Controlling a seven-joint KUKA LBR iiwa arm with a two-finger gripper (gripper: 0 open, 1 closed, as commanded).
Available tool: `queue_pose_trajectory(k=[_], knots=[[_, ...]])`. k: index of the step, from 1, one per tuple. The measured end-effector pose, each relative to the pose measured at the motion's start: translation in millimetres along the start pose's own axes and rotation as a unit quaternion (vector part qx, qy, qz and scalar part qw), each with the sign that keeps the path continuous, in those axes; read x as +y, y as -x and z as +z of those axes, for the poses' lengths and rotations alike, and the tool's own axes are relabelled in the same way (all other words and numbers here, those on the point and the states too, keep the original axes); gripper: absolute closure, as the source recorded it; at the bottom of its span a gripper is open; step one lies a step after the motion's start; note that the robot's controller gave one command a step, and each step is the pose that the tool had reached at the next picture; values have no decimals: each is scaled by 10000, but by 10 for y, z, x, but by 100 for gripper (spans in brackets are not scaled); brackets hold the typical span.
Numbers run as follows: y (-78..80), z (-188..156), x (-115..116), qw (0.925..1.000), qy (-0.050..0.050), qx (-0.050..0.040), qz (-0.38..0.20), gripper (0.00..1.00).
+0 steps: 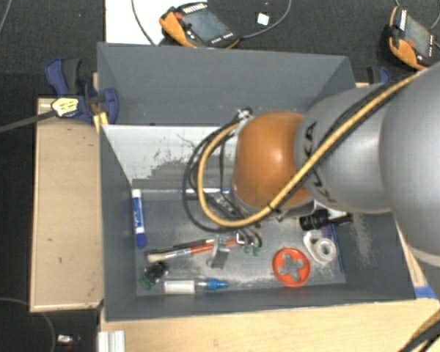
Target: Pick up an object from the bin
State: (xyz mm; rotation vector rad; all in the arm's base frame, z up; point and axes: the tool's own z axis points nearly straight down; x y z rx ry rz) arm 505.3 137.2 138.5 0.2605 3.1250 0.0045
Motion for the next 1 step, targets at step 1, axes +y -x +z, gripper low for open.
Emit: queue_pose_trajectory(k=[1], knots=[[-71,680,60,9998,30,-61,210,0]])
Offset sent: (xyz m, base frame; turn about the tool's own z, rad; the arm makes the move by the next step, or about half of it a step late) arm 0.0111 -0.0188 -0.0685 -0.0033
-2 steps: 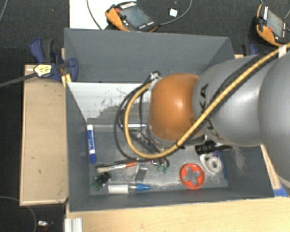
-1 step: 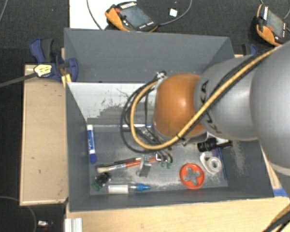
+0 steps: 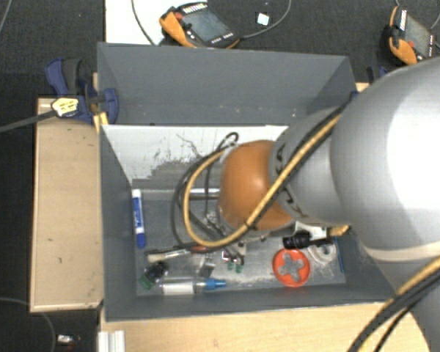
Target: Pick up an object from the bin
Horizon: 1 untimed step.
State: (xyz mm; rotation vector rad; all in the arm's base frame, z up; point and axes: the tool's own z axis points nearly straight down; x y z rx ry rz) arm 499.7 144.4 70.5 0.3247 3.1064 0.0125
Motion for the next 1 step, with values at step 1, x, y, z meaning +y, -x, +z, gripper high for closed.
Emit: queue_pose_trajectory(k=[1], knots=[[229,-1,-221,9998,0,0,-213,100]])
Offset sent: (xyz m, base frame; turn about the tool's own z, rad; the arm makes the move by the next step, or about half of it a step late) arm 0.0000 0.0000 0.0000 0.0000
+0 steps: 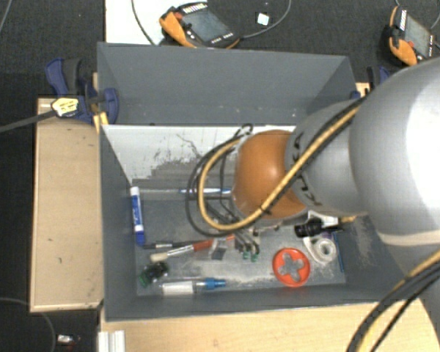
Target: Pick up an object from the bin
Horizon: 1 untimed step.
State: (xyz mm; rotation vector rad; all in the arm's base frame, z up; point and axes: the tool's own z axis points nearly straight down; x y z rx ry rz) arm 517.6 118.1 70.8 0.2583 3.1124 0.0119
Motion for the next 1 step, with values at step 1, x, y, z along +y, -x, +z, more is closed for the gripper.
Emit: queue_pose_trajectory(k=[1], knots=[[0,0,0,10000,0,0,2,100]])
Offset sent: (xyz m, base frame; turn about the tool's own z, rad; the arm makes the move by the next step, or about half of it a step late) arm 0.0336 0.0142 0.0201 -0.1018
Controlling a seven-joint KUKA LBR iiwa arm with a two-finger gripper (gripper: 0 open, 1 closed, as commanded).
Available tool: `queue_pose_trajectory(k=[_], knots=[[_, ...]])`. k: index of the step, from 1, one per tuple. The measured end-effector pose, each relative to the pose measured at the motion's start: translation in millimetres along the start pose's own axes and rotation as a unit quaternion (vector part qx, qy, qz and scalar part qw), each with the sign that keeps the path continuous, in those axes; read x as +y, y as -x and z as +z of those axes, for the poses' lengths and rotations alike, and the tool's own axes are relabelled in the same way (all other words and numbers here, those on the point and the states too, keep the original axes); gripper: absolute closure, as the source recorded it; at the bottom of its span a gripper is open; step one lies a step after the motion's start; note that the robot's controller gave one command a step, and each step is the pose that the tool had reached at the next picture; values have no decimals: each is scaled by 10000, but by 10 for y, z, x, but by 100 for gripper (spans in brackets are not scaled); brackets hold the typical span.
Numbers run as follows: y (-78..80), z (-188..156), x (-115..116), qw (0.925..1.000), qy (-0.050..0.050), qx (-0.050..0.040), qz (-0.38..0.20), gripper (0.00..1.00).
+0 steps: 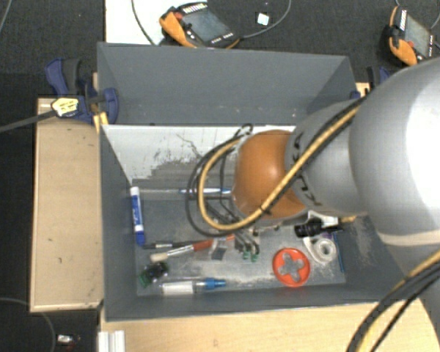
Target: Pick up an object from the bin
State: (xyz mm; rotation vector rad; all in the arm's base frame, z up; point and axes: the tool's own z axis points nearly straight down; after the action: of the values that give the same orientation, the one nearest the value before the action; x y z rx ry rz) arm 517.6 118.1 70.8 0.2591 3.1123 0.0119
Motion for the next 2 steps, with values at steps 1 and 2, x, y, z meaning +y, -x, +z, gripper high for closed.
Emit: queue_pose_trajectory(k=[1,2], knots=[[63,-35,38,9999,-9,18,-123,100],[-159,-24,-480,9998,-24,26,209,100]])
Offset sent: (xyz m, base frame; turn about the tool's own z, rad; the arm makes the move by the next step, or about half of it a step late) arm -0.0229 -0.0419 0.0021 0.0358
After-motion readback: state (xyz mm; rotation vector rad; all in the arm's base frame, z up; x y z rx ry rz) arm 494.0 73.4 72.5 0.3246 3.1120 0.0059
